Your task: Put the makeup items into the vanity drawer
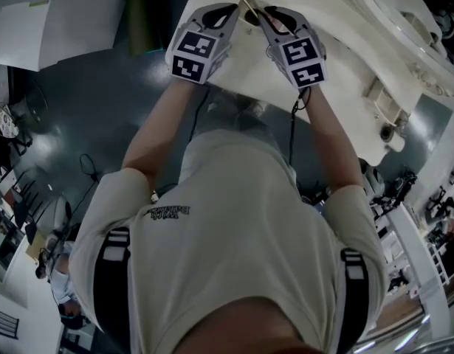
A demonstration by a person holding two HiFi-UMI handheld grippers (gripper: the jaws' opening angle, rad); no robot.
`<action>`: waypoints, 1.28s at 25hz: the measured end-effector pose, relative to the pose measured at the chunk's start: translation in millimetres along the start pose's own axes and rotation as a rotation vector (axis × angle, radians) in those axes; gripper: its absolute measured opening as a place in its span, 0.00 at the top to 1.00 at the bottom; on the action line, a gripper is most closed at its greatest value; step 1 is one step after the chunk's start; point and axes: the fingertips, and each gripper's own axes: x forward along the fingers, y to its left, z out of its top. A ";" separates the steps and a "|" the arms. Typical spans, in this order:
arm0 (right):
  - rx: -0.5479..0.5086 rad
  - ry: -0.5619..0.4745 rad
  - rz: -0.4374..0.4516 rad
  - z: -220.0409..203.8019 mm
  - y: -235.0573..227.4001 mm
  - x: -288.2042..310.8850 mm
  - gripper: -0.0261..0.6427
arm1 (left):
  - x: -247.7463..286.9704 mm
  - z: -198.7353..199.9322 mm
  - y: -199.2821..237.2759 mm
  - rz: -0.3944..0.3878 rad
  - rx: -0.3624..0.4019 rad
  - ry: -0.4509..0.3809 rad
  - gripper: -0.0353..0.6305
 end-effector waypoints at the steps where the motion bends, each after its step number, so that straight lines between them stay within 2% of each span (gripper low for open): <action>1: 0.002 -0.020 -0.013 7.6 -1.6 -9.3 0.88 | -4.4 9.0 -4.1 -0.002 0.007 -0.018 0.93; 7: 0.017 -0.150 -0.089 53.5 -5.4 -79.0 0.92 | -40.1 65.3 -36.1 -0.016 0.057 -0.117 0.93; 14: 0.018 -0.332 -0.189 104.9 -9.5 -185.3 0.95 | -91.9 152.6 -90.3 -0.045 0.164 -0.296 0.93; 19: 0.013 -0.433 -0.249 126.2 -1.0 -250.2 0.95 | -131.4 194.2 -125.3 -0.083 0.200 -0.410 0.93; 27: 0.011 -0.546 -0.338 135.3 15.6 -345.8 0.95 | -169.7 218.6 -186.7 -0.153 0.270 -0.499 0.93; 32: 0.032 -0.566 -0.382 118.2 29.5 -381.2 0.95 | -184.8 220.2 -230.1 -0.233 0.292 -0.557 0.93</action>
